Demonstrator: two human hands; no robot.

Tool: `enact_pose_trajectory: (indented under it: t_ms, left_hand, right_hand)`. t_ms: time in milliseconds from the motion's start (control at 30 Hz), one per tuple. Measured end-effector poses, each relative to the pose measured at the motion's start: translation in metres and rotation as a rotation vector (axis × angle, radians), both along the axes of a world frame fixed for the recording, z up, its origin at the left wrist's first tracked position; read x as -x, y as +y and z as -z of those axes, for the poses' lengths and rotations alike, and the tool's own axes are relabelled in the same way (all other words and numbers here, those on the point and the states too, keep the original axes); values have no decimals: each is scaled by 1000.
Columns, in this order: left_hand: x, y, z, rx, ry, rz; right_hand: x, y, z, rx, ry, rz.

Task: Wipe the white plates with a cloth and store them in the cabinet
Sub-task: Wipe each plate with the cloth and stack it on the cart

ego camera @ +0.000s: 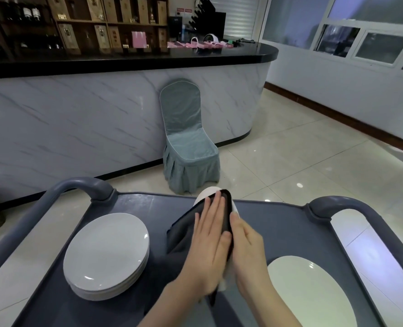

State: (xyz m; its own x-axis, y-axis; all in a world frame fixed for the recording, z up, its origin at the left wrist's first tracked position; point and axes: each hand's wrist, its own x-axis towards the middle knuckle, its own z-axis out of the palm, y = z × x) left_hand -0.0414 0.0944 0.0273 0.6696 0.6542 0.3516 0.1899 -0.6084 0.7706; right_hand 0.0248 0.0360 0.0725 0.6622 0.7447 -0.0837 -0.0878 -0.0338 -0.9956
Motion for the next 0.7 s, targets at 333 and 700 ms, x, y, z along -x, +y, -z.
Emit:
enact_pose_trajectory:
  t_ms: [333, 700]
  left_hand:
    - [29, 50, 12, 137, 28, 55]
    - [21, 39, 7, -222, 117, 210]
  right_hand:
    - [-33, -42, -4, 12, 238, -37]
    - [-50, -39, -12, 109, 301, -153]
